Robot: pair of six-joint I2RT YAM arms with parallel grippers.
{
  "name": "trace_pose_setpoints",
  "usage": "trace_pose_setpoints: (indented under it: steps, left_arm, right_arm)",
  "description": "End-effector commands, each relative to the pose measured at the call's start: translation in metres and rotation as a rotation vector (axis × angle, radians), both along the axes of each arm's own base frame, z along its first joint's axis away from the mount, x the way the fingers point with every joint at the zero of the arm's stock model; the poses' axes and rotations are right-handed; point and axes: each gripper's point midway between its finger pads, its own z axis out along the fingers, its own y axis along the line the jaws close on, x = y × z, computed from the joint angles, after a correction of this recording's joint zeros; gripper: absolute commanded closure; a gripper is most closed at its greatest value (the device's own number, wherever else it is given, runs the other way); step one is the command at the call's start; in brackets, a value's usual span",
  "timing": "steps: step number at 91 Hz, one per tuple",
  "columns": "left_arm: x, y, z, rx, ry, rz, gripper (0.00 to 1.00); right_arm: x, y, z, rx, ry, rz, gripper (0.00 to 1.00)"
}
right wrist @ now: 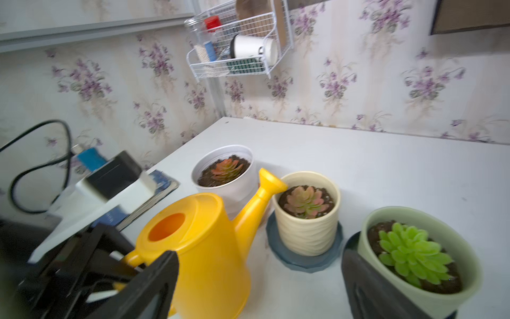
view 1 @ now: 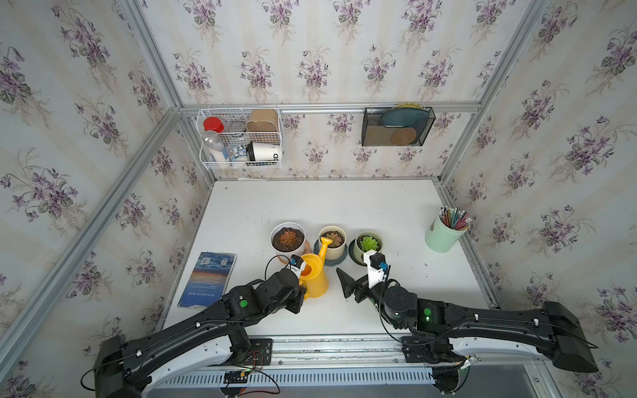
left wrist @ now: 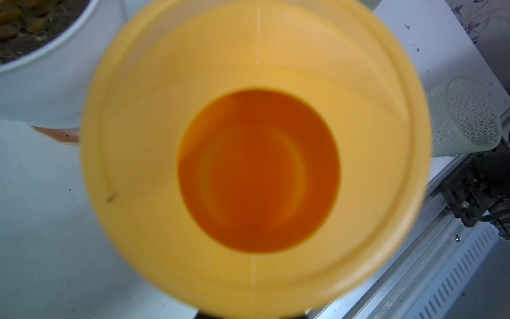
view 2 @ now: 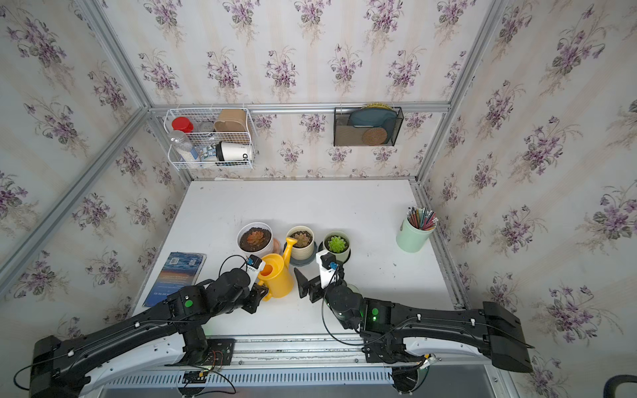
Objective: Water the succulent around the soil edge
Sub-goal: Pick up the watering can from the center of the board, then water the soil of the potted plant with water.
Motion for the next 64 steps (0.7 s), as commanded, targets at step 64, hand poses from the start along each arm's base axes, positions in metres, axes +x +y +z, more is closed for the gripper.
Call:
trace_pose_setpoints:
  steps: [64]
  left_arm:
    - [-0.022,-0.058,0.082,0.253,0.273,-0.398,1.0]
  right_arm:
    - [0.074,-0.139,0.031,0.229,0.019,-0.499,0.02]
